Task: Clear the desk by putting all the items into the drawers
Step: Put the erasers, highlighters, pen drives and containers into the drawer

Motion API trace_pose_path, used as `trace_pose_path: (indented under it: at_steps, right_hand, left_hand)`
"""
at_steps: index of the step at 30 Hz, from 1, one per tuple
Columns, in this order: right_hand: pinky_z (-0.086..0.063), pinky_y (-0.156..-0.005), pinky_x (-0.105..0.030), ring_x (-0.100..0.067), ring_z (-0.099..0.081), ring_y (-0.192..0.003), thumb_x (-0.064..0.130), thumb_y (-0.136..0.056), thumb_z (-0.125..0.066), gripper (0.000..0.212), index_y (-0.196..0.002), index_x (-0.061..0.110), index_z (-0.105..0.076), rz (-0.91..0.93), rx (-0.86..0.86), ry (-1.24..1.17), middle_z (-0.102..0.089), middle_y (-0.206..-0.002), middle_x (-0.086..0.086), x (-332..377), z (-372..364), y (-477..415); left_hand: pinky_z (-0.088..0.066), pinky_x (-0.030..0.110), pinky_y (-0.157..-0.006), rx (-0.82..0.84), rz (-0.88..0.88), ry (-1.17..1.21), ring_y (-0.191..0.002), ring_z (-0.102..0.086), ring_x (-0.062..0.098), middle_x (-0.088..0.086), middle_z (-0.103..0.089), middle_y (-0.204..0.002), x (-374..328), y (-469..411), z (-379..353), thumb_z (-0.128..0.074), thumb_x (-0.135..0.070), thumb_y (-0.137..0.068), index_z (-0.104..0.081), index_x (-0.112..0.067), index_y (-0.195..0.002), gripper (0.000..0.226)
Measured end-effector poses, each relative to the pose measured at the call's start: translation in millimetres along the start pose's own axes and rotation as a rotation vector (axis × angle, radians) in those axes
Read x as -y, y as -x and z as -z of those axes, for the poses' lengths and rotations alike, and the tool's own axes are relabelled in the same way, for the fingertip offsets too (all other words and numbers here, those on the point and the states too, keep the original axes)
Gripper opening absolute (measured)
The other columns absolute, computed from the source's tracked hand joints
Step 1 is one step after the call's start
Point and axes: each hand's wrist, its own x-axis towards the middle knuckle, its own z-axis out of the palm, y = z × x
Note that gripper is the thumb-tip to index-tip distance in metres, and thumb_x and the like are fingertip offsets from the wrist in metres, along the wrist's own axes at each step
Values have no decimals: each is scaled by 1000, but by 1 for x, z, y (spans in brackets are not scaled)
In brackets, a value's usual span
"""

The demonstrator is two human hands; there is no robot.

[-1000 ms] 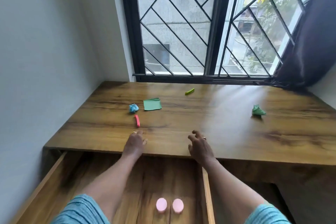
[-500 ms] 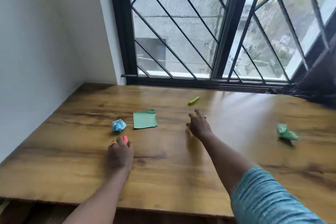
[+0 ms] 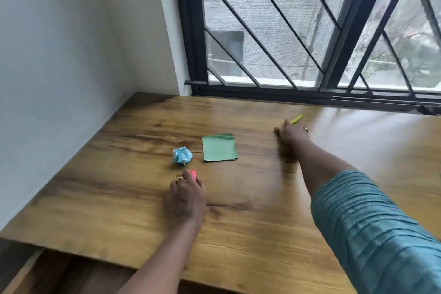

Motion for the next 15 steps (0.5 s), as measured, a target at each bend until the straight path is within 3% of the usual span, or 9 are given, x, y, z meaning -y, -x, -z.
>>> trace_pose_path:
  at_steps: [5,10,12,15]
  right_hand:
    - [-41,-99,-44,-42,-47,-122,23,-99,-38,39,-128,-2,-47,-30,-160,-90,-48,-132,-26,2,-4,15]
    - [-47,-91,-42,-40,-54,-113,-2,-95,-31,36,-122,-5,-54,-14,-230,-114,-56,-122,-25,-8,-9,65]
    - [-49,-90,-44,-41,-53,-111,-5,-92,-32,40,-127,-1,-51,-6,-238,-145,-54,-122,-24,-15,-18,86]
    - [-48,-92,-44,-39,-52,-111,-4,-92,-33,45,-133,7,-49,81,-238,-143,-51,-127,-18,-21,-27,126]
  left_hand:
    - [-47,37,-78,-16,-20,-73,-92,-63,29,15,-70,-98,0,2,6,-42,-29,-94,-54,-7,-111,30]
    - [-47,35,-82,36,2,-49,-93,-65,26,12,-70,-100,-1,6,13,-43,-32,-96,-55,-9,-110,29]
    - [-52,34,-70,26,-49,34,-81,-67,29,14,-72,-86,-1,11,20,-56,-29,-91,-61,-8,-97,23]
    - [-47,22,-41,-127,-261,73,-48,-64,25,8,-66,-55,-2,32,30,-86,-21,-63,-68,-9,-70,23]
